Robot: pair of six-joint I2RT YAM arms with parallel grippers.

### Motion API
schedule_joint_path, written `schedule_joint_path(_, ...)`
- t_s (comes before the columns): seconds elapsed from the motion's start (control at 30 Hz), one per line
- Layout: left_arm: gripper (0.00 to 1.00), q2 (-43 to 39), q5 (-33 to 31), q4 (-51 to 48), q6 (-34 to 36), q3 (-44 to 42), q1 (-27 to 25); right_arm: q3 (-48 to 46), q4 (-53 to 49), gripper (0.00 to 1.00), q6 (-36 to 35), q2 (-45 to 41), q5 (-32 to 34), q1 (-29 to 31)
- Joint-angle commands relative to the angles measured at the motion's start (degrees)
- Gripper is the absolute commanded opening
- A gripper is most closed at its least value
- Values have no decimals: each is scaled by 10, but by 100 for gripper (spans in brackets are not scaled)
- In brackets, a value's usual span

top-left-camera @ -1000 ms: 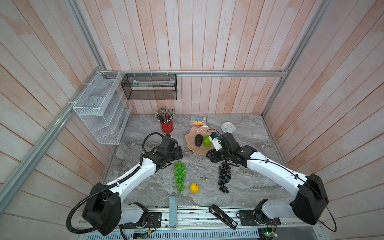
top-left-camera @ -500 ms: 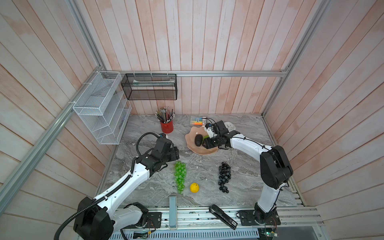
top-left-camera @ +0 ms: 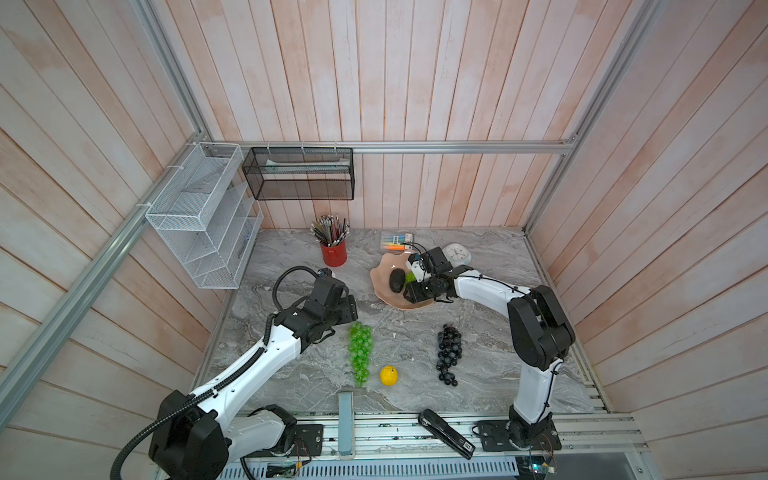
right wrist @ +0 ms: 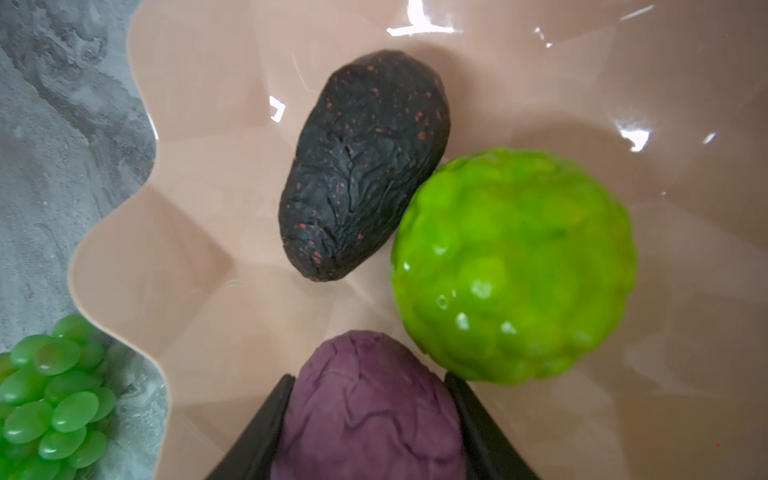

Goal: Place and organize the fake fruits in the fruit bowl
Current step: 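Carry the purple fruit with the right gripper into the bowl and lower it, then release the purple fruit while the left gripper grasps the yellow lemon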

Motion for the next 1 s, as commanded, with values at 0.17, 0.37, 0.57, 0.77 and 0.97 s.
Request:
schedule_joint_path(0.17, 76, -1, -4, -8, 8, 17, 2, -2, 13, 55, -11, 19, 14, -2)
schedule_joint_path(0.37, 82, -11, 7, -18, 15, 20, 2, -6, 15, 64, -17, 16, 28, -2)
schedule_joint_path(0.57, 83, -2, 38, -52, 28, 36, 1, -2, 15, 73, -18, -6, 37, -1)
schedule_joint_path(0.77, 84, 14, 84, -87, 53, 59, -3, 10, -4, 75, -28, -47, 38, 0)
schedule_joint_path(0.97, 84, 35, 125, -112, 53, 75, -53, 7, -12, 76, -26, -112, 39, 2)
